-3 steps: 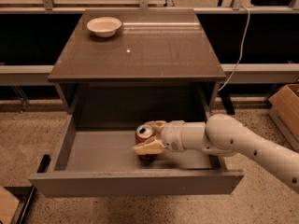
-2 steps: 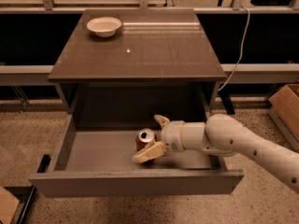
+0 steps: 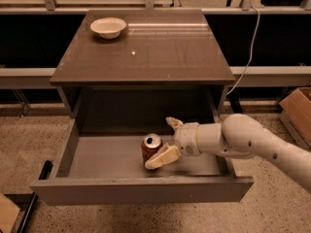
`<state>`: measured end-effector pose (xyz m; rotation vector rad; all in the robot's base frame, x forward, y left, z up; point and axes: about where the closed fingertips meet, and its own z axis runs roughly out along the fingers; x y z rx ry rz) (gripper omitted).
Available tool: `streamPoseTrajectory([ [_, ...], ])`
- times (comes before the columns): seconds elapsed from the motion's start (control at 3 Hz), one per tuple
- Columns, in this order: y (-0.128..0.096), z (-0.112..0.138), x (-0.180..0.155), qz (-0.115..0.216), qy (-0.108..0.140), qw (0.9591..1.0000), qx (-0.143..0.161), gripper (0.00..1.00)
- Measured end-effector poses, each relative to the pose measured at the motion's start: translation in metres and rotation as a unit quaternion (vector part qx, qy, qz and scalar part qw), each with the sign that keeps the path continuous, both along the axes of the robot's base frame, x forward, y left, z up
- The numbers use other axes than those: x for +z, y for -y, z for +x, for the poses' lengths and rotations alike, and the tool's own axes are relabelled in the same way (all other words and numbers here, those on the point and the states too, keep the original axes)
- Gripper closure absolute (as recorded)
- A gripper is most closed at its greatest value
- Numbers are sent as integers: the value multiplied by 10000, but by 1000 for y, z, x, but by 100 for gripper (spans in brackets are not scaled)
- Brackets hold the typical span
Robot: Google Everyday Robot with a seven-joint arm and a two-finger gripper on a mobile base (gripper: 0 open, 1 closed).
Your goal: Place coke can into top drawer
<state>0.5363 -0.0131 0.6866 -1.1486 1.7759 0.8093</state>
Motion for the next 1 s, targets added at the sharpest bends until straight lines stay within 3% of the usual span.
streamPoseTrajectory([
  [0.33, 29, 1, 31, -232, 39, 9995, 222, 0],
  [0.67, 54, -7, 84, -696, 161, 9959, 554, 0],
  [1.0, 51, -18, 87, -723, 96, 9945, 754, 0],
])
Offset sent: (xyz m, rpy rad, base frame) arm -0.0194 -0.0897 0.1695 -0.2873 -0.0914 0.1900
